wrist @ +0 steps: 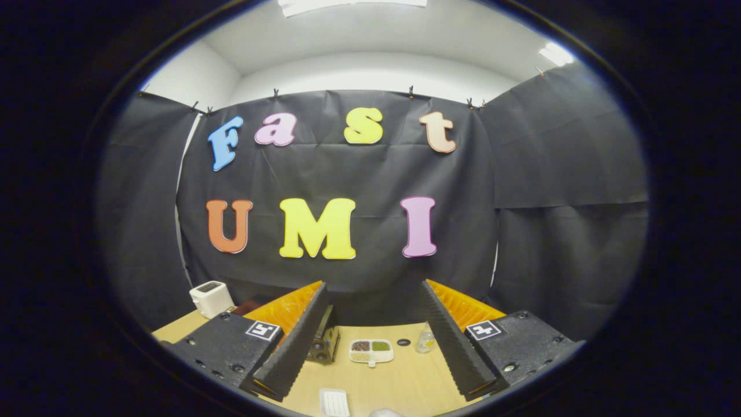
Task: Open the toaster oven, put the food inside, and close the toaster oven door.
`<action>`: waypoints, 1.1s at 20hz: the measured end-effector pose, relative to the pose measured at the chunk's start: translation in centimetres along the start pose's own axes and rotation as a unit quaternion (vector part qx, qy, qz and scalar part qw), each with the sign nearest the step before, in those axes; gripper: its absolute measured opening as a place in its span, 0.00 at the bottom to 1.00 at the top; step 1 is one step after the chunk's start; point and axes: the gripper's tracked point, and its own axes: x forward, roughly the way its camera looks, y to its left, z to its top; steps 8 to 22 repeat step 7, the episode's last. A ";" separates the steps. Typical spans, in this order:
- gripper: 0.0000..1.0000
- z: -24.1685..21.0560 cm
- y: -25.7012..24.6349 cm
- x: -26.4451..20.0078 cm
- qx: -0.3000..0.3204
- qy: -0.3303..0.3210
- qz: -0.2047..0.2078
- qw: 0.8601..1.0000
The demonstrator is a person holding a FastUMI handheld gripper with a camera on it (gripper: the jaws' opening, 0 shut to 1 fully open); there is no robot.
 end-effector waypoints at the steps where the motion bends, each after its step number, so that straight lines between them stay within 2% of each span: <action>1: 1.00 0.1 0.1 -0.1 0.001 -0.001 -0.001 1.000; 22: 1.00 0.4 0.6 -0.2 0.000 -0.006 -0.005 1.000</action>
